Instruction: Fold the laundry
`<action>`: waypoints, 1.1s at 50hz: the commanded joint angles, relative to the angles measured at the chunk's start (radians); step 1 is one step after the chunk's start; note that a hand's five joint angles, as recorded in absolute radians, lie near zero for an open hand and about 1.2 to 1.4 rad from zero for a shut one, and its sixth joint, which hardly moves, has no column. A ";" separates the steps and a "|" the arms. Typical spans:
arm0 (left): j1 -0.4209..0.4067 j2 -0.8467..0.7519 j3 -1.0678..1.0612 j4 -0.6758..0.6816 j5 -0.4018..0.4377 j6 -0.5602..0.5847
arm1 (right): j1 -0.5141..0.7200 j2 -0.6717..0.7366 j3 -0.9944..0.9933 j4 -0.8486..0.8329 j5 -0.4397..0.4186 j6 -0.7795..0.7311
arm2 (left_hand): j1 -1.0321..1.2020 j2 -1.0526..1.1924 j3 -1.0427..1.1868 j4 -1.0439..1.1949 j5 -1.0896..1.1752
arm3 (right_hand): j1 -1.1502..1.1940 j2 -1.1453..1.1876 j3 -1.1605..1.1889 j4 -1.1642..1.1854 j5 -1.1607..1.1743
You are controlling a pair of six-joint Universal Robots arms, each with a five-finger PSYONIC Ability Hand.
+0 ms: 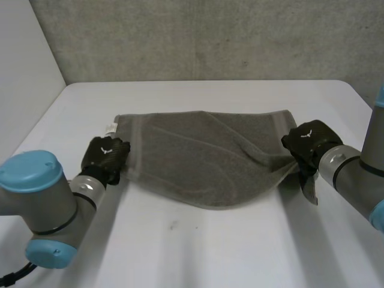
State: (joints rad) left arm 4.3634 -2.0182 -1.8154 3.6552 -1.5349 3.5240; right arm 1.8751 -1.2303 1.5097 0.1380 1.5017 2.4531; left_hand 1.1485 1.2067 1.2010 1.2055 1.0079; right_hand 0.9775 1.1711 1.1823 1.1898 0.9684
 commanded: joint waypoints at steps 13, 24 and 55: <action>0.128 0.518 0.014 -0.346 0.126 -0.008 | -0.036 -0.221 -0.187 0.236 -0.015 -0.045 | 0.248 0.190 0.195 0.191 0.214 | 0.419 0.225 0.214 0.206 0.253; 0.169 0.301 0.066 -0.555 0.139 0.013 | -0.030 -0.072 -0.146 0.393 -0.002 -0.278 | 0.248 0.190 0.195 0.191 0.214 | 0.419 0.225 0.214 0.206 0.253; 0.090 0.052 0.761 -0.135 -0.021 -0.131 | 0.058 0.077 -0.439 -0.432 -0.013 -0.327 | 0.248 0.190 0.195 0.191 0.214 | 0.419 0.225 0.214 0.206 0.253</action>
State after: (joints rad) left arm 4.4468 -2.0258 -0.8504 3.4944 -1.5667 3.4172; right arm 1.9442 -1.1212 0.9380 -0.4264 1.6157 2.1238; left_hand 1.1495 1.2167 1.2124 1.2176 1.0197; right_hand 0.9775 1.1711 1.1823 1.1934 0.9764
